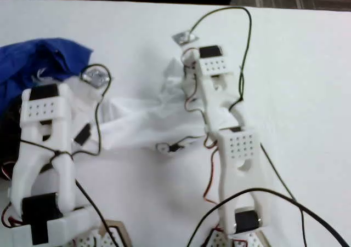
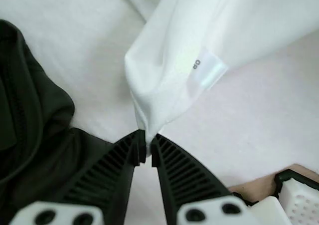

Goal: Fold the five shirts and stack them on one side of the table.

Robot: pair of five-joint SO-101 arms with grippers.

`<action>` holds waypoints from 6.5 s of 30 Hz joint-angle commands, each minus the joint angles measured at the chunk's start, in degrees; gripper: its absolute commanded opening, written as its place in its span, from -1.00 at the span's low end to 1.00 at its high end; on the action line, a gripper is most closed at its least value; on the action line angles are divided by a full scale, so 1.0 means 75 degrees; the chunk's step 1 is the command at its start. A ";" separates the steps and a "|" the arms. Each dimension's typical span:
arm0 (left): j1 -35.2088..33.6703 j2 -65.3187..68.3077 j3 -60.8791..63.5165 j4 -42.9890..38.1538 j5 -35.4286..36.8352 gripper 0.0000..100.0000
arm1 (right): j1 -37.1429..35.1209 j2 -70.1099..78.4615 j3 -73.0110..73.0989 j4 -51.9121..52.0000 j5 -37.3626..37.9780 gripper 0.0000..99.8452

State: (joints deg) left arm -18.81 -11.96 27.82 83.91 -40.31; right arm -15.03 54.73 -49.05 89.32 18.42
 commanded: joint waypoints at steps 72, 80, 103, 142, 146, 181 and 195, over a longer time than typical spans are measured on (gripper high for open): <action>0.0141 -0.0211 -0.0041 -0.0141 -0.0023 -0.95 | 0.1541 -0.7027 0.9518 -0.1061 0.0645 -0.38; 0.0141 -0.0211 -0.0029 -0.0141 -0.0035 -0.95 | 0.1483 -0.8938 1.0338 -0.0674 0.0949 -0.38; 0.0141 -0.0211 -0.0029 -0.0129 -0.0035 -0.95 | 0.1495 -0.7426 1.1921 -0.3581 0.0903 -0.38; 0.0152 -0.0199 -0.0029 -0.0387 -0.0047 -0.95 | 0.1495 -0.6711 1.0514 -0.2807 0.0516 -0.38; 0.0152 -0.0199 -0.0018 -0.0539 -0.0035 -0.95 | 0.1483 -0.6066 1.0479 -0.2819 0.0516 -0.38; 0.1653 -0.0281 -0.5410 0.2426 0.0879 -0.95 | 0.2186 -1.2067 0.7560 -0.2374 0.1090 -0.96; 0.1102 -0.2450 -0.7719 0.2379 0.0832 -0.95 | 0.2245 -1.3990 0.4794 -0.2163 0.1875 -0.96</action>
State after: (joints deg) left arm -9.85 -25.58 -26.51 101.32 -34.33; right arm 1.23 -47.25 -8.26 72.70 32.04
